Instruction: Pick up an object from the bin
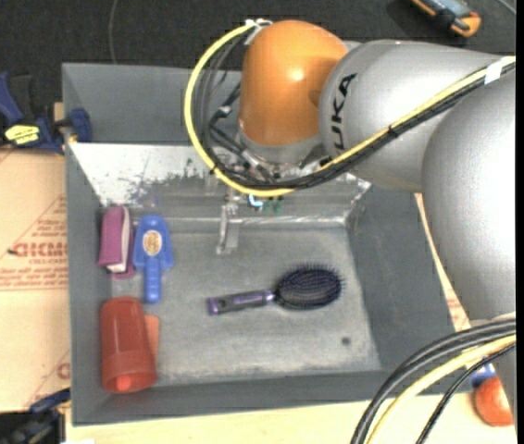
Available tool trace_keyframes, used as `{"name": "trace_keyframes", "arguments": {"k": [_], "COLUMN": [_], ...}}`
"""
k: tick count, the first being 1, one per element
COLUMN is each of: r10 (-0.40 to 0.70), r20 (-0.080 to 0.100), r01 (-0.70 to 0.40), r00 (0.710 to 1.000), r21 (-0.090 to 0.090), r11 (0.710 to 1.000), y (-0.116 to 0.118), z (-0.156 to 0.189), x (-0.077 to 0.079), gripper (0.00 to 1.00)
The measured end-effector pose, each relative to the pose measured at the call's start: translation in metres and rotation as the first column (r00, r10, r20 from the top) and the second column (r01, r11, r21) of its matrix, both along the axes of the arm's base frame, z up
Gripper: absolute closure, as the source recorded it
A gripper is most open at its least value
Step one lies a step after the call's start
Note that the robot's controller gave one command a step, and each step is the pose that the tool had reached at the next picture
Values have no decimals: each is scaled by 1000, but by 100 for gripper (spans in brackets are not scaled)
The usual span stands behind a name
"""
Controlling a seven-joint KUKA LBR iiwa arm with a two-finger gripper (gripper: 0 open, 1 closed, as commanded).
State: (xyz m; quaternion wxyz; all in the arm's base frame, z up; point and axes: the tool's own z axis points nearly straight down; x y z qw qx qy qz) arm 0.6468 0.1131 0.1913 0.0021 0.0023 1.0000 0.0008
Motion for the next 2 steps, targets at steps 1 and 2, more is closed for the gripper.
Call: {"name": "trace_keyframes", "arguments": {"k": [1, 2], "r10": [0, -35], "r20": [0, -2], "r01": [0, 34], "r00": [1000, 999], "r21": [0, -2], "r11": [1000, 999], "y": [0, -59], "z": [0, -47], "x": [0, -72], "gripper": [0, 0]}}
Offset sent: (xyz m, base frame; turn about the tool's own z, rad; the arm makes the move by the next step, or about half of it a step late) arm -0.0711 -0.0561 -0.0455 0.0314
